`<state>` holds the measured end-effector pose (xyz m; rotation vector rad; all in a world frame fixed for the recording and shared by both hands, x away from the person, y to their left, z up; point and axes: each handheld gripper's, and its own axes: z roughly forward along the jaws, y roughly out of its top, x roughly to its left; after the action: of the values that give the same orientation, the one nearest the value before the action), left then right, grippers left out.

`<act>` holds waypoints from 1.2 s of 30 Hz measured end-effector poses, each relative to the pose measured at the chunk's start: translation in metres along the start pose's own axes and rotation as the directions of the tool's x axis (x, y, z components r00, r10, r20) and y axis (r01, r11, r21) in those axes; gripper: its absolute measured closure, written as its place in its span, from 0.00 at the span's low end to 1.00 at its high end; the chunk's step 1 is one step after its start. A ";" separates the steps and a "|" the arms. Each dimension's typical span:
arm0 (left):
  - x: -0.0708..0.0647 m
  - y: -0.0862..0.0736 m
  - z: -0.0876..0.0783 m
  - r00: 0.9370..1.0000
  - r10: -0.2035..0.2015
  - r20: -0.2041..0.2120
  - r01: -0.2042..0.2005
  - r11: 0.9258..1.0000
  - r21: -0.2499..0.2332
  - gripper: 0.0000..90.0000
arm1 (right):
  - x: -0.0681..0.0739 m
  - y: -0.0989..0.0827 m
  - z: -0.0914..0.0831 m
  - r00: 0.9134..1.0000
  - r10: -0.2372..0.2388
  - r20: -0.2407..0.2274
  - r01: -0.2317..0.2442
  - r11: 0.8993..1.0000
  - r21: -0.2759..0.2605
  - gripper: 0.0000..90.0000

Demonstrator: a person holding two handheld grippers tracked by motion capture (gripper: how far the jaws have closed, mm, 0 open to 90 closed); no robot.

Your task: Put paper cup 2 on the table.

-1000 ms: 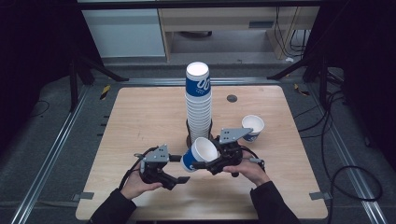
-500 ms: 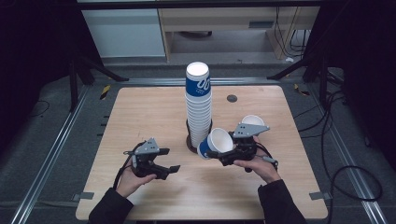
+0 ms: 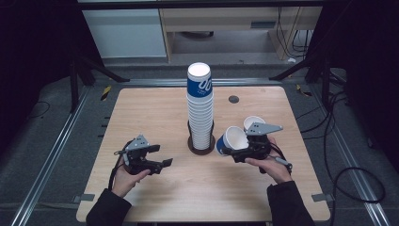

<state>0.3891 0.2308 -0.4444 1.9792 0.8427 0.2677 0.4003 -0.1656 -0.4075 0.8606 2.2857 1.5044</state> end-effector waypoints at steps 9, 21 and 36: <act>0.009 -0.001 -0.002 0.999 -0.036 -0.033 0.036 0.999 0.000 0.19 | -0.011 -0.007 -0.019 0.995 0.016 0.097 -0.021 0.999 0.050 0.21; 0.010 -0.003 -0.005 0.998 -0.033 -0.047 0.033 0.999 -0.004 0.19 | -0.024 -0.011 -0.040 0.976 0.036 0.216 -0.058 0.994 0.096 0.21; 0.011 -0.004 -0.006 0.997 -0.036 -0.063 0.036 0.999 -0.005 0.19 | -0.041 -0.024 -0.048 0.947 0.042 0.317 -0.109 0.974 0.198 0.21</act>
<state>0.3923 0.2436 -0.4461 1.9583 0.9167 0.3127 0.3994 -0.2329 -0.4122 1.1659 2.2213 1.0683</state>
